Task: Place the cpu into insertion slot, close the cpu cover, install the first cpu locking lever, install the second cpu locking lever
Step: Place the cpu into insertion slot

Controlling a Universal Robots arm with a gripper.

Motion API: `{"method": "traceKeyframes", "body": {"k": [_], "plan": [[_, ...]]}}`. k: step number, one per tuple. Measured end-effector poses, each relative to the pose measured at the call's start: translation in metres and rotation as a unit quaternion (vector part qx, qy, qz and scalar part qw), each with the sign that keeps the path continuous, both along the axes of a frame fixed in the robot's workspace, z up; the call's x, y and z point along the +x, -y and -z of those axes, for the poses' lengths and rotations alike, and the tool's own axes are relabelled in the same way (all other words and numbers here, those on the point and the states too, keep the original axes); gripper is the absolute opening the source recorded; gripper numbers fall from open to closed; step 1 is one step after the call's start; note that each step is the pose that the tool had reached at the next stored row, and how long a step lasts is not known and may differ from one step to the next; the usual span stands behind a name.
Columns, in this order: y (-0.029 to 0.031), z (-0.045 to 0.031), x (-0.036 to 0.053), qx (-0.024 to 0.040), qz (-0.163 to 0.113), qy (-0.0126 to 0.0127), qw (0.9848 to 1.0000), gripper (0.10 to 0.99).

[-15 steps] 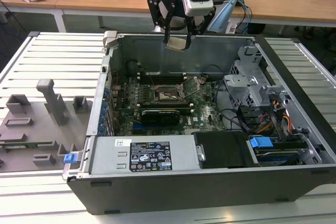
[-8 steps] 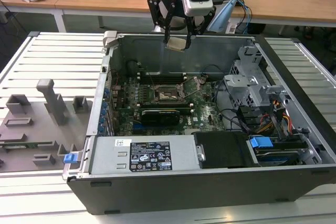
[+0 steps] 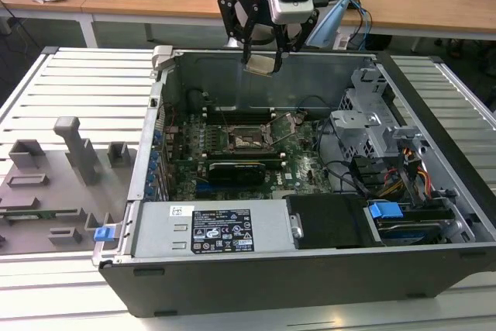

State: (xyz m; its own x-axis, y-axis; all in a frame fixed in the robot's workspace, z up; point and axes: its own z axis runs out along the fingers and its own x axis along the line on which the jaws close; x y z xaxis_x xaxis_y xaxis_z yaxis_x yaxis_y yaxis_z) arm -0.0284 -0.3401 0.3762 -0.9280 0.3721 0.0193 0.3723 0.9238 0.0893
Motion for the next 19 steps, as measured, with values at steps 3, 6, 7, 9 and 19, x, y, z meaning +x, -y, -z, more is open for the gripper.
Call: {"method": "traceKeyframes", "body": {"k": [3,6,7,9,19], "plan": [[0.0000,0.0000,0.0000,0.0000,0.002,0.0000,1.0000,0.537],[0.0000,0.0000,0.0000,0.0000,0.004,0.0000,1.0000,0.537],[0.0000,0.0000,0.0000,0.0000,0.005,0.0000,1.0000,0.537],[0.0000,0.0000,0.0000,0.0000,0.007,0.0000,1.0000,0.537],[0.0000,0.0000,0.0000,0.0000,0.013,0.0000,0.9999,0.537]]}}
